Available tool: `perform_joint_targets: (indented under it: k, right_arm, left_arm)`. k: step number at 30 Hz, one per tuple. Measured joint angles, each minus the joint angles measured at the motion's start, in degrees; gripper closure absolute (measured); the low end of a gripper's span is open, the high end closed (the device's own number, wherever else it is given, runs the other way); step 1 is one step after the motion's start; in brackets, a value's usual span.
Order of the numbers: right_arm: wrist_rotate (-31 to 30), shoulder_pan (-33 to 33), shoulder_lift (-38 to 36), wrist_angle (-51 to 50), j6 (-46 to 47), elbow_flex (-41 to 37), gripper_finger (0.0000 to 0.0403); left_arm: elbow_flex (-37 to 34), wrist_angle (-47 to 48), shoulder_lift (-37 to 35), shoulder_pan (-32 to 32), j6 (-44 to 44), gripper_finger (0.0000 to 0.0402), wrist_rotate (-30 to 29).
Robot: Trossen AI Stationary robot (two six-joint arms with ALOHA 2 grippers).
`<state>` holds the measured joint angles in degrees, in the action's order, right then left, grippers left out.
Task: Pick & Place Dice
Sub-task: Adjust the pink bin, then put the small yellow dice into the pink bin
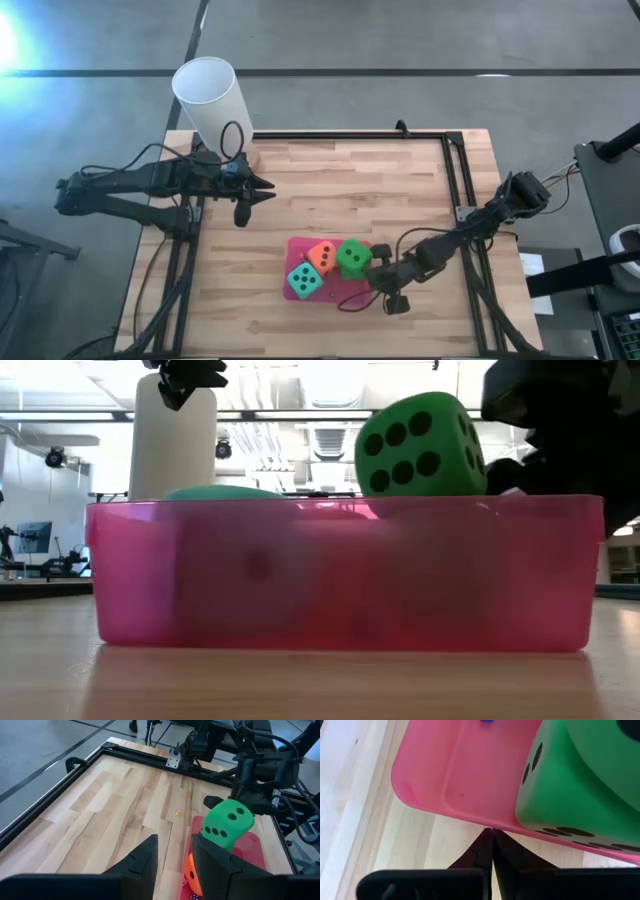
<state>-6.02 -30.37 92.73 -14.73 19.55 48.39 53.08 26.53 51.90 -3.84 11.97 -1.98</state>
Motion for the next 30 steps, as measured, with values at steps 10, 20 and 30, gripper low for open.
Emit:
perform_joint_targets:
  k: [10,20,30]
  right_arm:
    - [0.0,0.01,-1.8,-6.98,-0.28,4.68,0.0394]
    - [-1.65,0.07,-5.9,-12.65,-0.52,8.28,0.0394]
    - [-1.7,0.07,-10.55,-18.79,-0.66,12.46,0.0394]
  left_arm:
    - [0.0,0.15,0.0,0.0,-0.79,0.0275,0.09]
    - [0.0,0.34,-0.02,0.0,-1.73,0.0278,0.09]
    - [0.0,0.34,-0.02,0.0,-2.05,0.0278,0.09]
